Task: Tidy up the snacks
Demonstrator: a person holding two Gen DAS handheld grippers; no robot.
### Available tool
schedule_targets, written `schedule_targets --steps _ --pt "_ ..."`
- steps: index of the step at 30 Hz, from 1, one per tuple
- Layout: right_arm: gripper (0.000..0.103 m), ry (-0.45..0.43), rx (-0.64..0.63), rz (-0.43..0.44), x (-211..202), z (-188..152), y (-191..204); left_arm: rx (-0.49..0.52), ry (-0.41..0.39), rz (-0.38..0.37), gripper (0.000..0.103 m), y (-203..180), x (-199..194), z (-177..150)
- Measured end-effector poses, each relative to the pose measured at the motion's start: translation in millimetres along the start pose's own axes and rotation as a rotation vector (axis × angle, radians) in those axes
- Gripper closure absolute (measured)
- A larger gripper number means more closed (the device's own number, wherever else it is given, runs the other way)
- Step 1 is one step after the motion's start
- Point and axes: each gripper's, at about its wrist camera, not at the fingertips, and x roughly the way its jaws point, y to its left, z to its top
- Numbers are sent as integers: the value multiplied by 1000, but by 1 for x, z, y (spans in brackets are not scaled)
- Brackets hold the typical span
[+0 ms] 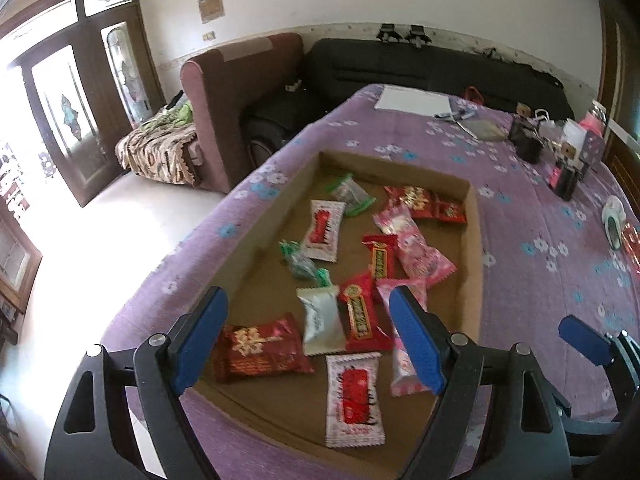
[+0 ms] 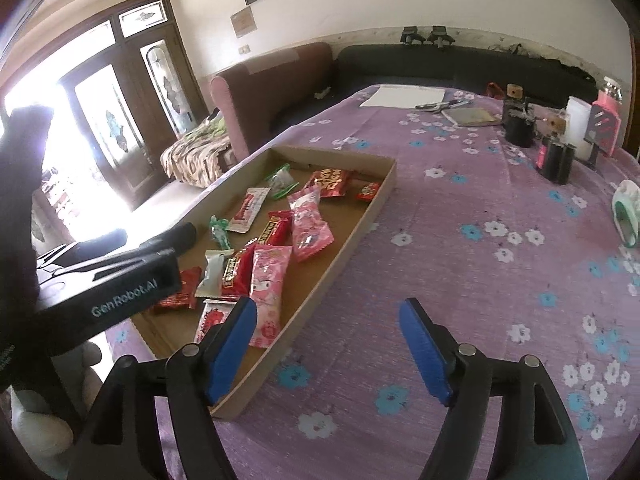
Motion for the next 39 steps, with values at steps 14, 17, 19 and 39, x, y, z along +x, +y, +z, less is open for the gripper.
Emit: schedule_targets --steps 14,17,19,39 --pt "24 -5 13 -42 -4 -10 -18 25 69 -56 19 -19 5 -7" --pt "24 -2 14 -44 -3 -10 -19 29 76 -61 19 -21 6 -9" --pt "24 0 12 -45 -3 -11 -19 29 80 -65 19 -21 7 -9" --pt "23 5 -25 -73 1 -12 -7 2 104 -95 19 -10 13 -14"
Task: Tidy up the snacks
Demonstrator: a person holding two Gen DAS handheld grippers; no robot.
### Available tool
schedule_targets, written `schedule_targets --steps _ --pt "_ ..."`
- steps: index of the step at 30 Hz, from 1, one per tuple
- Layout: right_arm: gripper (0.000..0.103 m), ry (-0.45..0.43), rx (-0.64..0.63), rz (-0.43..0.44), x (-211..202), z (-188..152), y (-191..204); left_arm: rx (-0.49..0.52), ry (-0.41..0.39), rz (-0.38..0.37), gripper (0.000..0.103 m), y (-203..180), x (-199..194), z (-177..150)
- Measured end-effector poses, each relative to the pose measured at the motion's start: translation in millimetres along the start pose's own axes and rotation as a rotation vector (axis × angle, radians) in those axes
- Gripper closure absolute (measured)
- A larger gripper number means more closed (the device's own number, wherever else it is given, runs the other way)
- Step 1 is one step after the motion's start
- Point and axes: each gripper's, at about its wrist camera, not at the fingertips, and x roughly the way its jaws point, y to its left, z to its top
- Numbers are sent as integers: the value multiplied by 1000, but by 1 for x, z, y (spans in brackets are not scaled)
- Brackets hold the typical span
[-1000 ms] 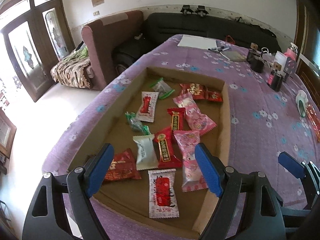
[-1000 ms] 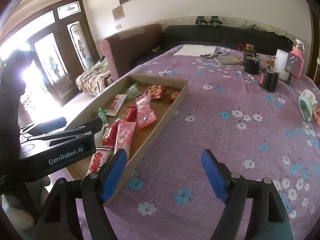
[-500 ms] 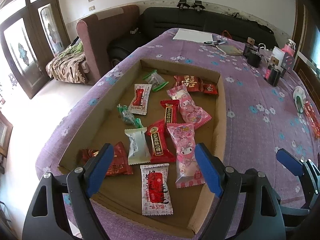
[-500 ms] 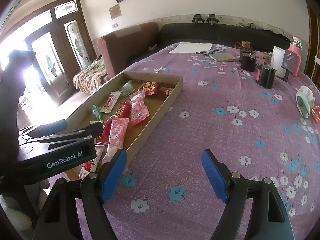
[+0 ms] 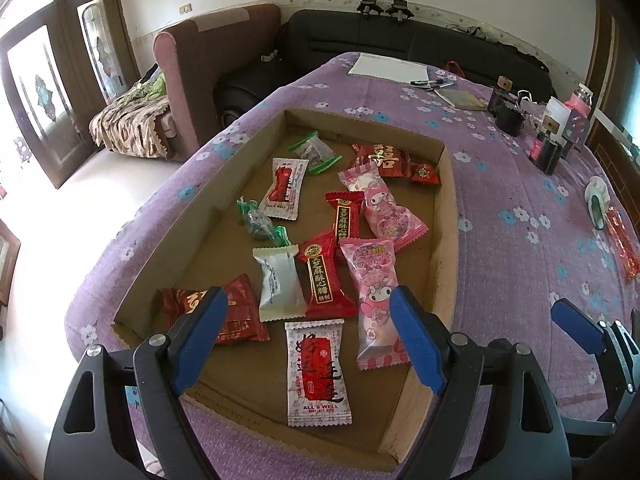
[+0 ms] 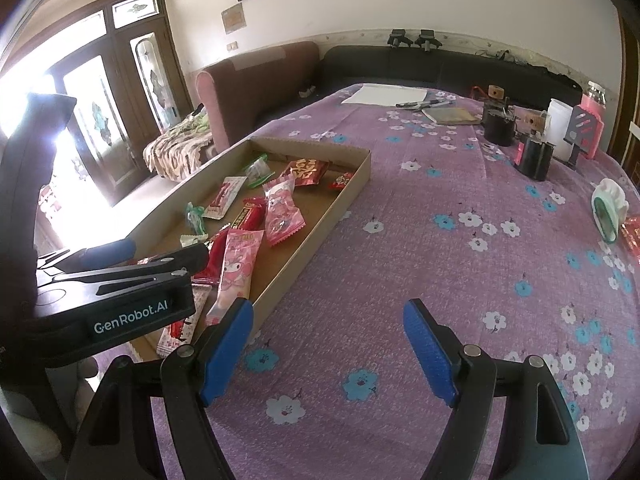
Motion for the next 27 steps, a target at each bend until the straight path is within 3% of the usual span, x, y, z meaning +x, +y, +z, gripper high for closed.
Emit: schedule_targets --steps 27 --pt "20 -35 -30 -43 -22 -7 11 -7 -29 -26 19 7 -21 -9"
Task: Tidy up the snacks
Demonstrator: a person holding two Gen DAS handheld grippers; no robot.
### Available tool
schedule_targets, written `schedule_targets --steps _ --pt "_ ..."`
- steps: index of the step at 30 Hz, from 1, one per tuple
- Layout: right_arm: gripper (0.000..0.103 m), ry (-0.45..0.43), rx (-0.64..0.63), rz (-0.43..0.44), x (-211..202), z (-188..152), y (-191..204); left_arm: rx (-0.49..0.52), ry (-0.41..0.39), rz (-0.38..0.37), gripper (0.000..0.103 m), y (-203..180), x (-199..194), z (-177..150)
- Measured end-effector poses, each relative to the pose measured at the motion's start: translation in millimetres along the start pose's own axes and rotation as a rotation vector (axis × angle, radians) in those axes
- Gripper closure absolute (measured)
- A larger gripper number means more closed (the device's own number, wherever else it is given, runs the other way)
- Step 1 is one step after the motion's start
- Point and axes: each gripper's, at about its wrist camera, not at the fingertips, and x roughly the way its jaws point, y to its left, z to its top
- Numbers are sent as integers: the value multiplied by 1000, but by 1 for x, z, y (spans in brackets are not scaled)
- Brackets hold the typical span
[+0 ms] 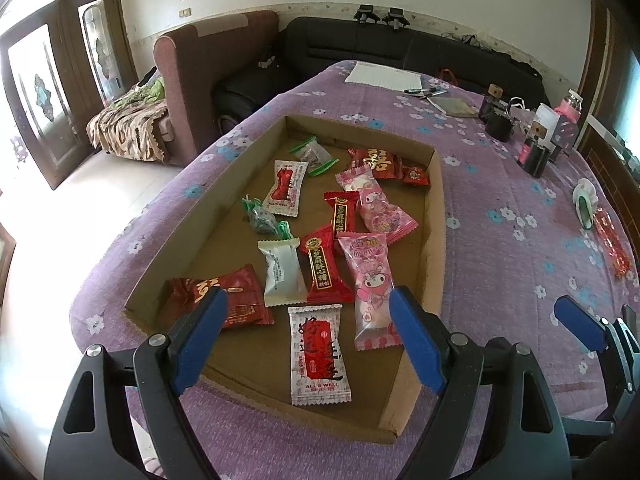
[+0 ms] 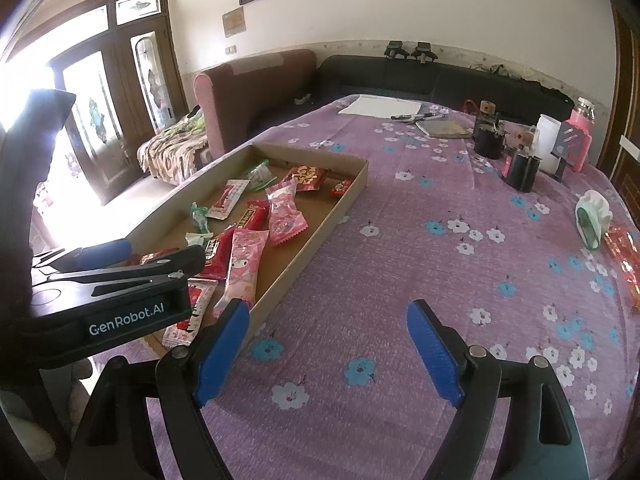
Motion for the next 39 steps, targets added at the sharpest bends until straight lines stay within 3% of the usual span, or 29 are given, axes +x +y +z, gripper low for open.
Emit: schedule_targets --steps 39 --pt "19 -7 -14 -35 -2 -5 0 -33 -17 -9 19 10 -6 -6"
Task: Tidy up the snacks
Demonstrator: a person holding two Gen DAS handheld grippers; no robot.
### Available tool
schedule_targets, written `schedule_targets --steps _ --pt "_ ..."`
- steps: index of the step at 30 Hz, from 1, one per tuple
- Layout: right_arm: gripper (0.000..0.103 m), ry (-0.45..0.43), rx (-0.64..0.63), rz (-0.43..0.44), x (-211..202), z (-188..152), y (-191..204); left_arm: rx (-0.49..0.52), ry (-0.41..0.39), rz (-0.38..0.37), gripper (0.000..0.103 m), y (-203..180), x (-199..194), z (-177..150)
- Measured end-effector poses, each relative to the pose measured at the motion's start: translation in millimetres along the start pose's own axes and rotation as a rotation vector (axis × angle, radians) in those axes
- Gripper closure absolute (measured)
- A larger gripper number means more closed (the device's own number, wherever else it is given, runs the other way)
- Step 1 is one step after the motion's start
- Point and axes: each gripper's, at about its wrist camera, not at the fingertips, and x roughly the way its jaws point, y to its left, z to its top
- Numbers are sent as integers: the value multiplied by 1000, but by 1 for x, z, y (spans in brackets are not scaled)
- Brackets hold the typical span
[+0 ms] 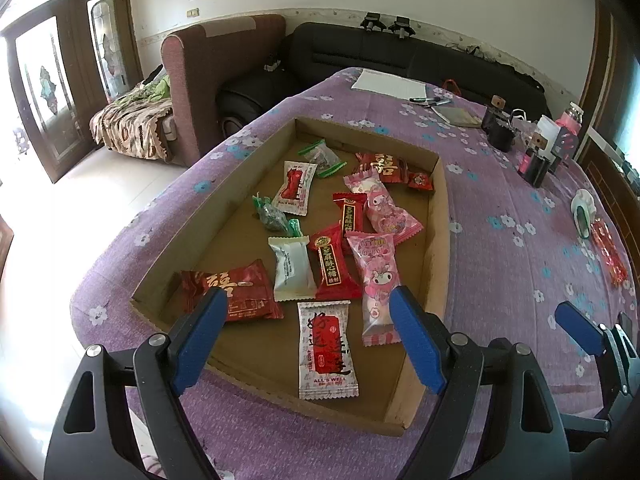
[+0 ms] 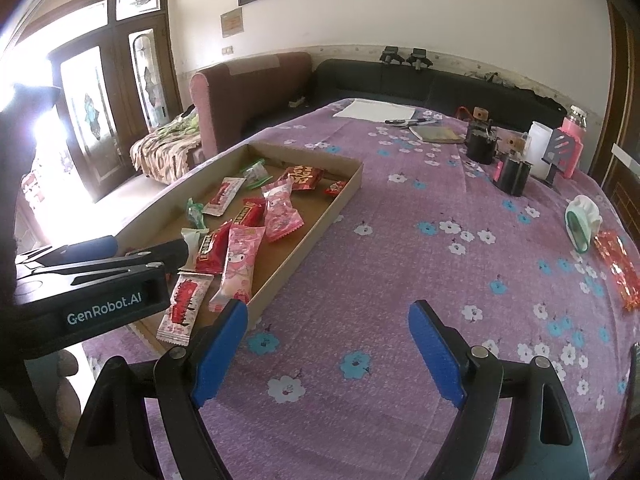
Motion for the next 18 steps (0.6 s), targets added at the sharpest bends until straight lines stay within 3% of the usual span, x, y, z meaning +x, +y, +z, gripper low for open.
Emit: schedule_targets --steps 18 --pt "19 -1 6 -7 5 0 -8 -7 -13 8 19 -2 1 2"
